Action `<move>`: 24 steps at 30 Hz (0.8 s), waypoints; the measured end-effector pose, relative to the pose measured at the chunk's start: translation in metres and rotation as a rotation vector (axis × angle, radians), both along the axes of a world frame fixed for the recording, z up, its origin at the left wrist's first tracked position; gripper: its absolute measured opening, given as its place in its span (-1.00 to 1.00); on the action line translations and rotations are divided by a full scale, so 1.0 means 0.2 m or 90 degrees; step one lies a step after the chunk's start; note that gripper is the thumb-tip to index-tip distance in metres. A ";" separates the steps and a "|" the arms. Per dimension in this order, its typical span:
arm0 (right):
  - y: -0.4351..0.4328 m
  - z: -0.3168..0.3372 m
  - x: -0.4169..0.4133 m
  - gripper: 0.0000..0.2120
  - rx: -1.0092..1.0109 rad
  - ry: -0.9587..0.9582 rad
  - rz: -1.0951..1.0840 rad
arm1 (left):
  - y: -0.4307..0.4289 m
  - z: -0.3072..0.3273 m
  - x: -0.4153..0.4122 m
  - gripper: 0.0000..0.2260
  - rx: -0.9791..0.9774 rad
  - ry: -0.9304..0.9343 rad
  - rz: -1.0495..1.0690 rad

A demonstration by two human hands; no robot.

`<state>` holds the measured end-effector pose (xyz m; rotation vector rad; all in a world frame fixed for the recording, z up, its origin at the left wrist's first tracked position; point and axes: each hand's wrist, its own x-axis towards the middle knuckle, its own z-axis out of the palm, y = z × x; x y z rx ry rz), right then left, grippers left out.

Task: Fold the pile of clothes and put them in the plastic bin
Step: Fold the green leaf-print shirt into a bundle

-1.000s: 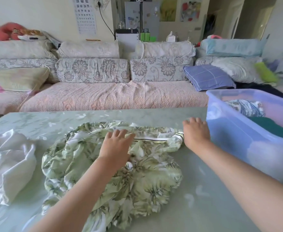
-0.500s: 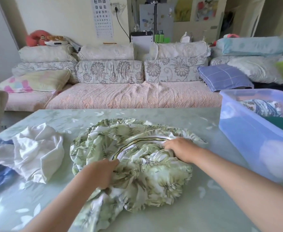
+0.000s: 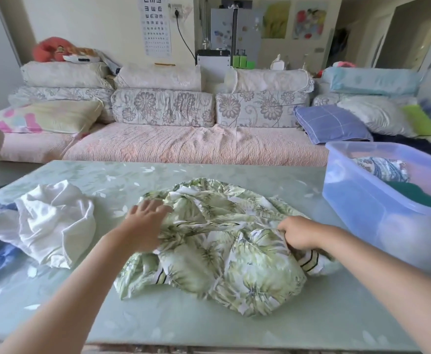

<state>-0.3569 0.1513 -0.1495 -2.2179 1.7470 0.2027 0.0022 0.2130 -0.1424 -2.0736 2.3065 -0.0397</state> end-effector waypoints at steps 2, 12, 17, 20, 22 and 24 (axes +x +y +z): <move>0.02 0.00 0.01 -0.70 -0.008 -0.042 -0.017 | 0.08 0.05 -0.17 -0.36 0.009 0.146 -0.112; 0.19 0.01 -0.06 -0.17 -0.302 -0.065 0.371 | 0.16 -0.27 -0.44 -0.78 0.069 0.240 -0.278; 0.30 -0.07 -0.09 -0.10 -0.243 0.110 0.424 | 0.16 -0.20 -0.37 -0.83 -0.061 0.372 -0.086; 0.28 -0.13 -0.06 -0.47 -0.191 -0.003 0.298 | 0.19 -0.11 -0.36 -0.70 -0.096 0.464 -0.058; 0.27 -0.12 -0.01 -0.72 -0.116 -0.169 0.171 | 0.21 -0.06 -0.36 -0.61 -0.096 0.495 -0.070; 0.28 -0.09 0.04 -0.75 -0.072 -0.304 0.077 | 0.24 -0.01 -0.35 -0.55 -0.052 0.507 -0.065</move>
